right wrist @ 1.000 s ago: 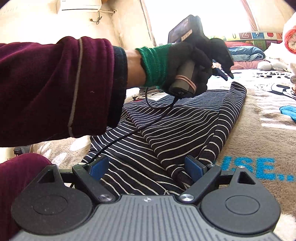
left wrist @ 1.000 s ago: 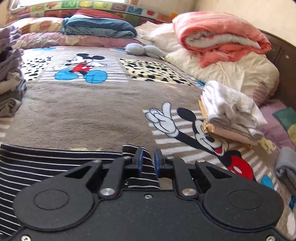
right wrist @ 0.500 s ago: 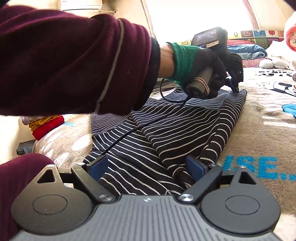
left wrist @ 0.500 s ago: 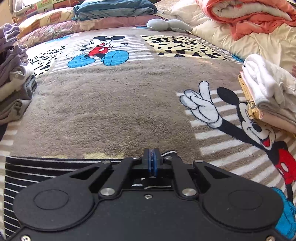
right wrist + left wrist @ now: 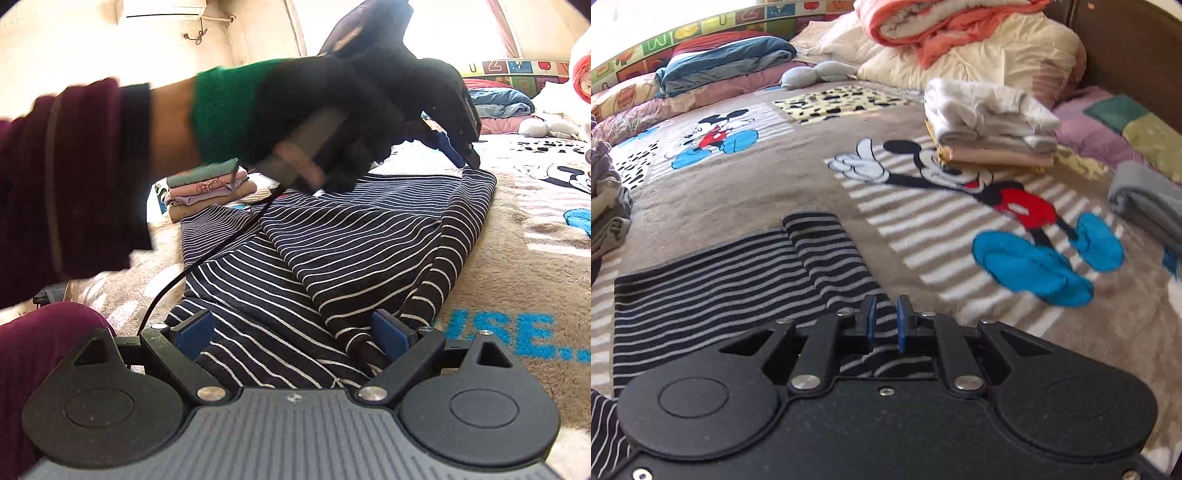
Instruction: Fold clothes
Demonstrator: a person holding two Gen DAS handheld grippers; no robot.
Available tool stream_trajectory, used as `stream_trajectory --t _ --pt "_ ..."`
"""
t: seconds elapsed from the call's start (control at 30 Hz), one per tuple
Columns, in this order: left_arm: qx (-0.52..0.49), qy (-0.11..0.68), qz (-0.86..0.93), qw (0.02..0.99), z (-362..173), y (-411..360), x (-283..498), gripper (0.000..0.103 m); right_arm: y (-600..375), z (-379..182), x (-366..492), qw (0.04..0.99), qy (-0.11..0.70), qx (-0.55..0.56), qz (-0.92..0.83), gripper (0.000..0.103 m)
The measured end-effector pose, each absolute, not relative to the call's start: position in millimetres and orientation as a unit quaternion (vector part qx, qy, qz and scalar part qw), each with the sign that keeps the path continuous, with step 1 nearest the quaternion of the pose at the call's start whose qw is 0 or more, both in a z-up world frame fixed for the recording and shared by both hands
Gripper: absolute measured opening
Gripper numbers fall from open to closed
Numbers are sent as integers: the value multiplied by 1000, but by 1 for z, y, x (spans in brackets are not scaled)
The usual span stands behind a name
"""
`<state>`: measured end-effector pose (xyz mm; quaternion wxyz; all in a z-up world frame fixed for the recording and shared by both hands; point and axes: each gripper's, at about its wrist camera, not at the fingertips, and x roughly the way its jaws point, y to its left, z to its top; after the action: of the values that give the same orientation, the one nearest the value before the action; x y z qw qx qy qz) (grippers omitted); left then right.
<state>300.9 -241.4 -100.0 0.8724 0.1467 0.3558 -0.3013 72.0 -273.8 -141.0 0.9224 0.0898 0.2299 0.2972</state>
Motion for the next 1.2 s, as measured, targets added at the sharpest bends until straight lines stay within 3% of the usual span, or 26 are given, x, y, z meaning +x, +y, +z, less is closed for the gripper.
stream_trajectory --t 0.07,0.17,0.2,0.27,0.57,0.87,0.93,0.97,1.0,1.03,1.2 --pt "177 355 -240 886 -117 -236 304 12 -274 -141 72 922 231 88 298 92" --pt "32 342 -245 906 -95 -192 297 17 -273 -140 71 922 232 87 299 92" --pt "16 324 -235 916 -88 -177 288 31 -273 -139 71 921 232 87 299 92" --pt "-13 303 -199 932 -79 -146 271 45 -274 -139 70 922 231 89 299 92" --pt "-196 288 -47 936 -91 0 231 46 -288 -130 65 915 214 151 307 92" --pt "-315 306 -30 898 -123 37 259 46 -296 -123 72 929 191 163 270 92" --pt "-321 301 -32 898 -125 39 263 45 -293 -125 75 931 194 160 264 92" --pt "-318 296 -32 900 -124 39 265 38 -291 -126 76 931 199 157 264 92" --pt "-304 289 -30 907 -122 39 265 19 -289 -127 77 931 203 153 263 92" --pt "-295 285 -33 911 -121 39 266 10 -287 -128 78 931 207 146 262 92" --pt "-281 246 -54 926 -106 38 257 3 -280 -128 71 941 199 125 242 91"
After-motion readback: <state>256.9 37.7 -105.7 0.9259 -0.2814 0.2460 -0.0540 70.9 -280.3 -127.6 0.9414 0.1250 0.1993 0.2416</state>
